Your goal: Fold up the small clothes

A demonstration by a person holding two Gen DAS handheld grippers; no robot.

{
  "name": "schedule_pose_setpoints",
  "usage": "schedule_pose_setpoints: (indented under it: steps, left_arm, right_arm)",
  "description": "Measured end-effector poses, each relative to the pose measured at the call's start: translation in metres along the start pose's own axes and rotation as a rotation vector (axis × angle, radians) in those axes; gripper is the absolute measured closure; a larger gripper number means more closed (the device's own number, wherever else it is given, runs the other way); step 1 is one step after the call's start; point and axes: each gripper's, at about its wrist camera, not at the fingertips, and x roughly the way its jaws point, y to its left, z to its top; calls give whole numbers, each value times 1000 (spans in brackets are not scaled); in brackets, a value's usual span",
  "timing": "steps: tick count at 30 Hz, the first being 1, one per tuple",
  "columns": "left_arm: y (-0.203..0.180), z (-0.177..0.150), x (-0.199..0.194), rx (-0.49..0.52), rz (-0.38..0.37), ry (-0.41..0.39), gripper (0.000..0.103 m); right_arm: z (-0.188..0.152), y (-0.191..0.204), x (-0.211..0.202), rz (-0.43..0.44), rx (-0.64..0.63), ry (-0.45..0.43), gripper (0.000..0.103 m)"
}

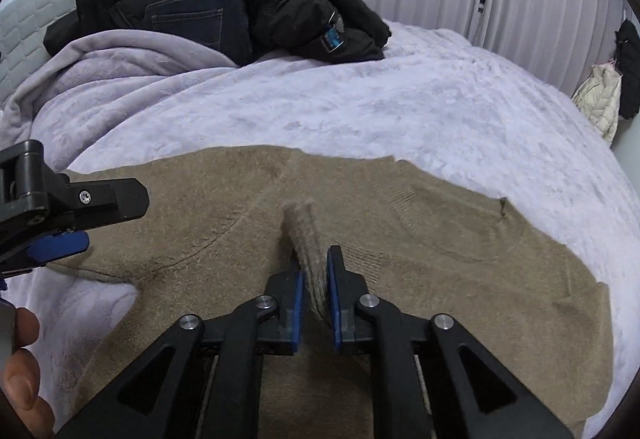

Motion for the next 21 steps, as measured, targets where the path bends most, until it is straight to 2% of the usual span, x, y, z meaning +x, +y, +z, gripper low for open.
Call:
schedule_pose_setpoints:
  steps: [1,2,5,7,8,9,12,15,19,21]
  left_arm:
    - [1,-1,-1,-7,-4,-3,0]
    - [2,-2,-2,-14,-9,-6,0]
    - [7,-4,-4,-42,-8,-10,0]
    - [3,-10,0,-41,-19,17,0]
    - [-5,-15,6,-7,-21,47,0]
    - [-14,-22,12,29,-21,77,0]
    - [-51,-49,32,135,-64,163,0]
    - [-91,-65,43,287,68,116,0]
    - [-109,-66,57,314,213,124,0]
    - [-118,-74,49,367,340,60,0]
  right_arm:
    - [0,0,5,34,2,34,75]
    - [0,0,6,58,3,56,74]
    - [-2,-8,-15,81,17,16,67]
    - [-5,-24,-45,93,33,-43,43]
    - [-10,-35,-61,89,45,-84,36]
    - [-16,-48,-76,71,55,-125,25]
    - [-43,-90,-107,-69,85,-174,23]
    - [-73,-129,-116,-186,140,-132,23]
    - [-107,-165,-124,-232,230,-93,23]
    - [-118,-175,-127,-265,237,-86,23]
